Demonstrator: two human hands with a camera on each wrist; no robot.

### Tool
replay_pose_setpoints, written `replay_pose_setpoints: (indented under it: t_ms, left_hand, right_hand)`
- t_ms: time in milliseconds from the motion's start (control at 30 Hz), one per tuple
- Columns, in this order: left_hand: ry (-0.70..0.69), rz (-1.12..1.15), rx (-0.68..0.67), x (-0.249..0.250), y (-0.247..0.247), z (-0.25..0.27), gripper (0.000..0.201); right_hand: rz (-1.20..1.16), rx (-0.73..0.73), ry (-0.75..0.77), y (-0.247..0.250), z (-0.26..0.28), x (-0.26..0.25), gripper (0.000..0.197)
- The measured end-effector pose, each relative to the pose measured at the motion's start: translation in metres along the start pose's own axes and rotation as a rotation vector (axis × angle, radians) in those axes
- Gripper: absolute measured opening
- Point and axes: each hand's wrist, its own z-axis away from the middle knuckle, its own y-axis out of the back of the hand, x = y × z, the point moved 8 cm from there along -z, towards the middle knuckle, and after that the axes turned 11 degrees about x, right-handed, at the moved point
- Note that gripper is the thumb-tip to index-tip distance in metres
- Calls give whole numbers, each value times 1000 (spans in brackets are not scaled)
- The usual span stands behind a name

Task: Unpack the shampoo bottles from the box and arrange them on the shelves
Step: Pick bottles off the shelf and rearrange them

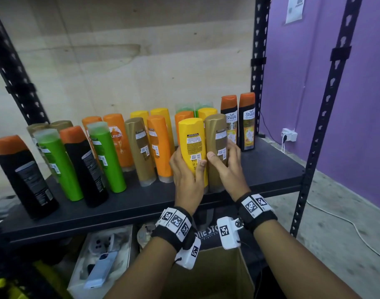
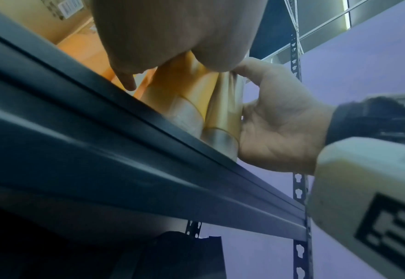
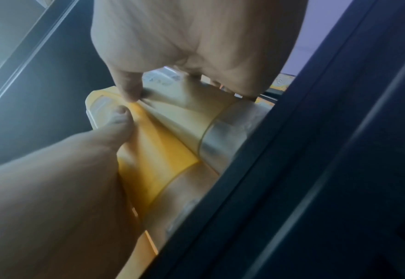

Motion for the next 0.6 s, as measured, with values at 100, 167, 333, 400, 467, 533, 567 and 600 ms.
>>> replay_pose_setpoints:
  t_ms: [100, 167, 333, 400, 467, 533, 567, 600]
  left_hand:
    - [0, -30, -7, -8, -5, -7, 68]
    - [24, -24, -22, -13, -7, -8, 67]
    - [138, 24, -138, -30, -15, -5, 75]
    - [148, 29, -165, -32, -18, -6, 80]
    - [144, -2, -168, -34, -17, -7, 84]
    - [161, -24, -175, -39, -17, -6, 89]
    - [177, -29, -180, -41, -18, -5, 91]
    - [189, -33, -184, -43, -19, -5, 92]
  right_hand:
    - [-16, -16, -16, -3, -5, 2, 72]
    - [-34, -34, -27, -7, -7, 6, 72]
    - [-103, -89, -91, -15, -11, 16, 74]
    - [-98, -107, -116, -17, -15, 18, 74]
    - [-89, -124, -140, -19, -16, 23, 72]
    - [-91, -139, -168, -21, -17, 27, 67]
    - [-89, -142, -185, -21, -17, 29, 65]
    - [-84, -143, -203, -22, -18, 30, 63]
